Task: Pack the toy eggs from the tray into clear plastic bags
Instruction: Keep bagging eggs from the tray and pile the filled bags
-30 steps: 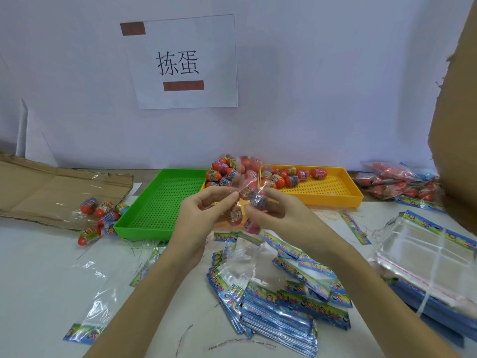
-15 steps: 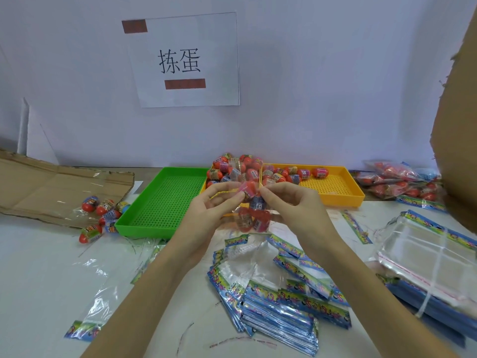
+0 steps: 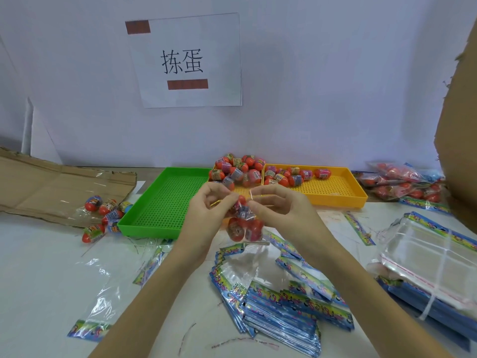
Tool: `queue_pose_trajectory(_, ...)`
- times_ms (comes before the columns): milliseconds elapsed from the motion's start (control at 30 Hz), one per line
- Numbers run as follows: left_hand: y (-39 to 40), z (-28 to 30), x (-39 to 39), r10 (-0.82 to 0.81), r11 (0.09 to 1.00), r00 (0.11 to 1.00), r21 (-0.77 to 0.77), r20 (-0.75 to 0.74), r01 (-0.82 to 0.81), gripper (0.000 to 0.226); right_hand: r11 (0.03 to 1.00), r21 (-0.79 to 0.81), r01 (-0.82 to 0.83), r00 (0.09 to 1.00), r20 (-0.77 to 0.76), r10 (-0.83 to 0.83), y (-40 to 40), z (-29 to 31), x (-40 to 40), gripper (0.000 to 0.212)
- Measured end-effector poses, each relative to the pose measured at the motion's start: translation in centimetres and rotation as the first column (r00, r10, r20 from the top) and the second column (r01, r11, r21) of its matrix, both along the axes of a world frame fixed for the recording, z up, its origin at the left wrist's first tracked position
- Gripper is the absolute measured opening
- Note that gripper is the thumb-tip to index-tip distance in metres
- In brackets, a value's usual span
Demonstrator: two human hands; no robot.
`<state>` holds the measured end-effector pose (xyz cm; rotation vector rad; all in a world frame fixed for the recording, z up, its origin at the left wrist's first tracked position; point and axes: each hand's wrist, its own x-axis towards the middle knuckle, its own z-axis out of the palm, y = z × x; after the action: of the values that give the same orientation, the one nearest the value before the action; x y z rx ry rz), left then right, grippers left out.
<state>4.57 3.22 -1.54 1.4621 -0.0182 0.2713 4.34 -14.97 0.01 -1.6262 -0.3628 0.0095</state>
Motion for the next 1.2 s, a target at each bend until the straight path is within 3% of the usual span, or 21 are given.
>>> queue_pose_trajectory(100,0.1,0.3,-0.1,-0.048,0.995,0.999,-0.087,-0.019,0.046,0.014,0.998,-0.005,0.067,0.997,0.043,-0.067,0.6,-0.4,-0.2,0.015)
queue_pose_trajectory(233,0.2,0.5,-0.3,-0.132,0.986,0.991,-0.107,-0.029,0.128,0.038,0.985,0.028,0.169,0.985,0.025,-0.169,0.8,-0.8,-0.2,0.007)
queue_pose_trajectory(333,0.2,0.8,-0.5,-0.111,0.986,0.994,-0.123,0.007,0.111,0.026,0.975,0.089,0.201,0.979,-0.043,-0.198,0.6,-0.8,-0.2,0.008)
queue_pose_trajectory(500,0.6,0.8,-0.4,-0.031,0.998,0.999,-0.058,0.022,0.033,0.011,0.985,0.116,0.127,0.987,-0.117,-0.114,0.5,-0.2,-0.2,0.021)
queue_pose_trajectory(667,0.8,1.2,-0.7,-0.078,0.981,0.996,-0.182,-0.030,0.072,0.022,0.992,0.033,0.123,0.992,-0.027,-0.122,-0.1,0.0,0.0,0.025)
queue_pose_trajectory(833,1.5,1.3,-0.6,-0.136,0.961,0.988,-0.250,-0.070,0.115,0.021,0.992,0.077,0.096,0.995,-0.020,-0.095,-0.9,0.4,0.4,0.034)
queue_pose_trajectory(1100,2.5,1.8,-0.4,-0.142,0.969,0.980,-0.223,-0.141,0.109,0.042,0.984,0.154,-0.088,0.993,-0.068,0.099,-1.8,0.9,0.7,0.024)
queue_pose_trajectory(1200,2.9,1.9,-0.3,-0.170,0.958,0.973,-0.258,-0.156,0.126,0.033,0.986,0.135,-0.099,0.989,-0.096,0.112,-2.2,1.1,0.8,0.022)
